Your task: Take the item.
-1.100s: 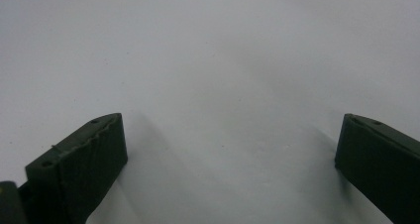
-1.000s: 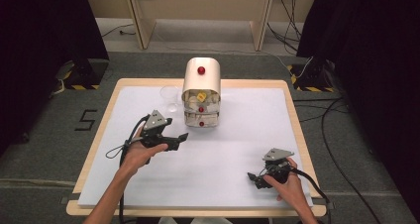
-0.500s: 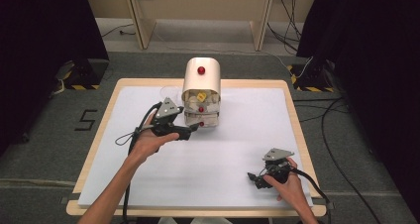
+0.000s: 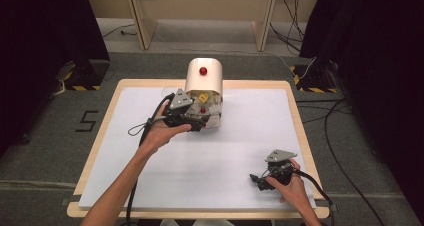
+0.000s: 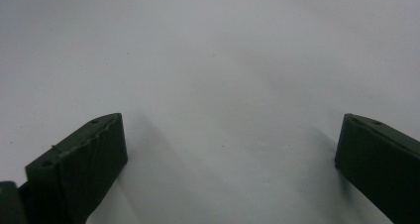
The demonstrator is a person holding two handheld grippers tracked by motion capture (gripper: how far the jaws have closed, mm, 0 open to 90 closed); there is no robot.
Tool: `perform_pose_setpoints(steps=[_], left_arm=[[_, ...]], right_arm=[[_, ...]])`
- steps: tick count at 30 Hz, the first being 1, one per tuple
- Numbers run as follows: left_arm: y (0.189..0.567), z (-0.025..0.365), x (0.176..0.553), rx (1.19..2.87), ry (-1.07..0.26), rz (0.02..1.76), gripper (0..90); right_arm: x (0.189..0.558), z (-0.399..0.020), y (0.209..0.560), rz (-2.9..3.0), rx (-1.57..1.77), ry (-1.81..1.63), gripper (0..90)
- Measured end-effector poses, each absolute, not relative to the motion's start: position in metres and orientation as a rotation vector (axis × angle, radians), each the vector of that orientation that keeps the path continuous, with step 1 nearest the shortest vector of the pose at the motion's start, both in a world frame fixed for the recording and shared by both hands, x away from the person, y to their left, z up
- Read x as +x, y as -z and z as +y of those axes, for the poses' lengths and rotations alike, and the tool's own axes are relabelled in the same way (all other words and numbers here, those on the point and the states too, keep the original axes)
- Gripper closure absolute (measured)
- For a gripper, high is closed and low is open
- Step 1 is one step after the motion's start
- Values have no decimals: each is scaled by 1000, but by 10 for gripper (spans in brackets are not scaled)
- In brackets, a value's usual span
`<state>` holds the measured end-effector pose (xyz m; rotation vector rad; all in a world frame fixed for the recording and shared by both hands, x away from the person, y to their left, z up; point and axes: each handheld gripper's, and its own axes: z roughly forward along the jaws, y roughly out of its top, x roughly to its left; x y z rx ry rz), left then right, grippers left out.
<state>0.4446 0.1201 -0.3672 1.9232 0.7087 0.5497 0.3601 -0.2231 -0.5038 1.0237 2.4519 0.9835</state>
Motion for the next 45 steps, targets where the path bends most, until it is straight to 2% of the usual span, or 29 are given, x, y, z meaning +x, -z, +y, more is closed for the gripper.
perform_pose_setpoints(steps=[18, 28, 45], left_arm=[[373, 112, 457, 1960, -537, 711, 197], [372, 113, 440, 2000, -521, 688, 191], [381, 111, 411, 2005, -570, 651, 183]], right_arm=[[360, -223, 504, 2452, 1024, -984, 1], [360, -223, 504, 2452, 1024, -984, 2], [360, -223, 504, 2452, 1023, -983, 1]])
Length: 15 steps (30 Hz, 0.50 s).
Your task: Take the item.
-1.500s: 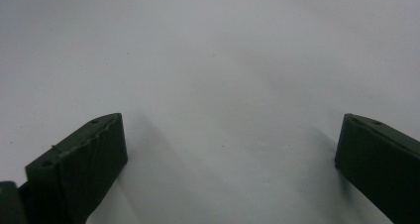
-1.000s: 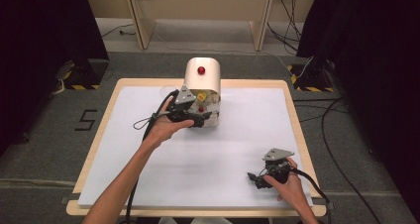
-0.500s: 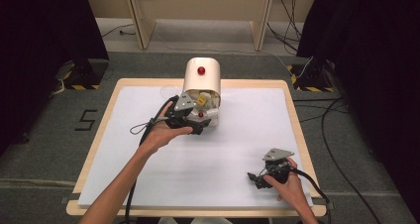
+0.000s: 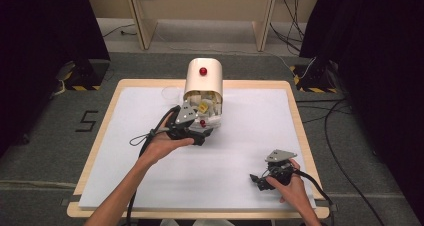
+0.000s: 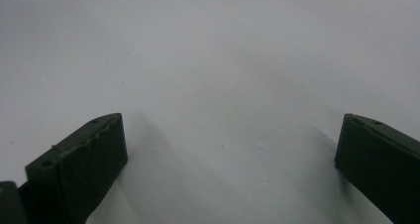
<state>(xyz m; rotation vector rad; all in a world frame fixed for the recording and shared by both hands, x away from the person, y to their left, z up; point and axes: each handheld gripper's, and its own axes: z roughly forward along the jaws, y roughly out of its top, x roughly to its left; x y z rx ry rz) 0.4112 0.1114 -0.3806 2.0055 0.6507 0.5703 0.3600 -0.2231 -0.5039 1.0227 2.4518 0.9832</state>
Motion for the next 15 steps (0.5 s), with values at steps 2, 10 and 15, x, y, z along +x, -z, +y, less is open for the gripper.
perform_pose_setpoints(steps=[2, 10, 15], left_arm=[[381, 111, 409, 2006, -572, 653, 183], [383, 111, 399, 2019, -578, 633, 183], [384, 112, 395, 2017, -561, 635, 183]], right_arm=[[360, -223, 504, 2452, 1023, -983, 1], [360, -223, 504, 2452, 1024, -983, 1], [360, -223, 504, 2453, 1024, -983, 1]])
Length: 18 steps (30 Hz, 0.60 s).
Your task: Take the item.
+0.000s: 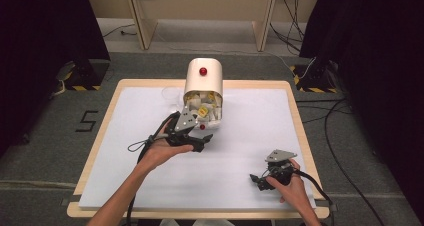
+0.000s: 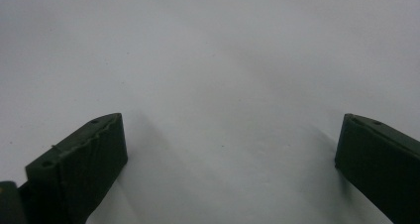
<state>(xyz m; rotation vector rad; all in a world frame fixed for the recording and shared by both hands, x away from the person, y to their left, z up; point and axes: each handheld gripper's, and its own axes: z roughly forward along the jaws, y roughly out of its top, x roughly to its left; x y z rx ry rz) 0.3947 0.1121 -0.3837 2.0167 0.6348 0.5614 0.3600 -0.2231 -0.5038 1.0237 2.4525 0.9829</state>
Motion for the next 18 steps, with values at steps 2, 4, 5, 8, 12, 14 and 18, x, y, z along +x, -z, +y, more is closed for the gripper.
perform_pose_setpoints(steps=[2, 4, 5, 8, 12, 14, 18], left_arm=[[384, 112, 393, 2021, -563, 630, 183], [385, 112, 392, 2023, -564, 629, 183], [385, 112, 391, 2020, -562, 629, 183], [386, 112, 389, 2029, -560, 625, 183], [387, 112, 386, 2032, -555, 624, 183], [388, 112, 383, 2037, -548, 619, 181], [390, 113, 379, 2039, -539, 614, 181]], right_arm=[[360, -223, 504, 2452, 1021, -983, 1], [360, -223, 504, 2452, 1021, -983, 1], [360, -223, 504, 2452, 1022, -983, 1], [360, -223, 504, 2453, 1023, -983, 2], [360, -223, 504, 2452, 1022, -983, 2], [360, -223, 504, 2452, 1020, -983, 2], [360, -223, 504, 2452, 1023, -983, 1]])
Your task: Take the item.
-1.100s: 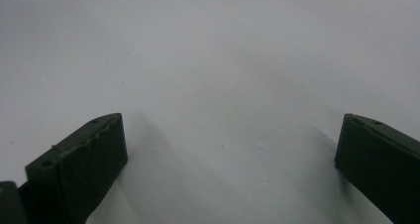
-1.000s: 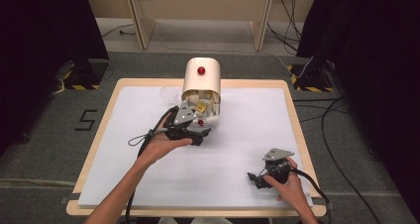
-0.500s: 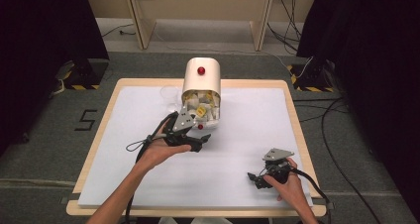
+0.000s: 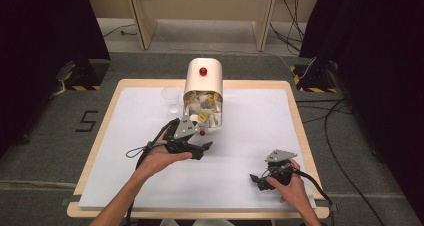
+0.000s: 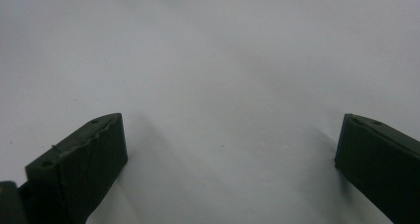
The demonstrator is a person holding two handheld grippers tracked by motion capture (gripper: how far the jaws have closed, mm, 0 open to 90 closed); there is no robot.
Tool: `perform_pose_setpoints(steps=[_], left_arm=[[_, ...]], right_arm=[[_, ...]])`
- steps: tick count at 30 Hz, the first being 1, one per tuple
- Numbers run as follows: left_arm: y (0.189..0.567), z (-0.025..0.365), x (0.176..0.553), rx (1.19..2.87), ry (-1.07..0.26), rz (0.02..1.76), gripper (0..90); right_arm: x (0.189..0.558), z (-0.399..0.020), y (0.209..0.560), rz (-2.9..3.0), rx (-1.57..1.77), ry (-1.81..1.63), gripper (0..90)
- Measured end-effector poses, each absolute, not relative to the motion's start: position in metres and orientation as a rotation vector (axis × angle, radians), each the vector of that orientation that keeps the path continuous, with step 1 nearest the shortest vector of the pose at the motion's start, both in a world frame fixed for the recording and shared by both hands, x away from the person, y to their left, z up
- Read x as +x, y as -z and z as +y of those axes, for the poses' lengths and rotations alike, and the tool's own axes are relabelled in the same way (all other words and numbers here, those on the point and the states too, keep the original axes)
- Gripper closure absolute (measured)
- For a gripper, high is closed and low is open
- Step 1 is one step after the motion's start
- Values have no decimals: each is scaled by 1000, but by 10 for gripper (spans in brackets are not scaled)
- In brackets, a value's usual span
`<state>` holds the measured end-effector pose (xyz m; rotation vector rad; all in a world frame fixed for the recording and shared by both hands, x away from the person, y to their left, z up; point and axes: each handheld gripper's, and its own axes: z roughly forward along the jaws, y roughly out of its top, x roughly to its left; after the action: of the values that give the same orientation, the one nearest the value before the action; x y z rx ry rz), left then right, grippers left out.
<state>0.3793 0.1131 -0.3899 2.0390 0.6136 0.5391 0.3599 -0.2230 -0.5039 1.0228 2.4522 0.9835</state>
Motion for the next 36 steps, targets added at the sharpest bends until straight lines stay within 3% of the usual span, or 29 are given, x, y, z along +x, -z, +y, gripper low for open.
perform_pose_setpoints(steps=[23, 27, 36], left_arm=[[376, 121, 389, 1957, -540, 647, 207], [369, 126, 399, 1935, -562, 676, 252], [363, 125, 426, 1957, -579, 704, 442]], right_arm=[[360, -223, 504, 2452, 1022, -983, 1], [360, -223, 504, 2452, 1022, -983, 1], [360, -223, 504, 2452, 1023, -983, 1]])
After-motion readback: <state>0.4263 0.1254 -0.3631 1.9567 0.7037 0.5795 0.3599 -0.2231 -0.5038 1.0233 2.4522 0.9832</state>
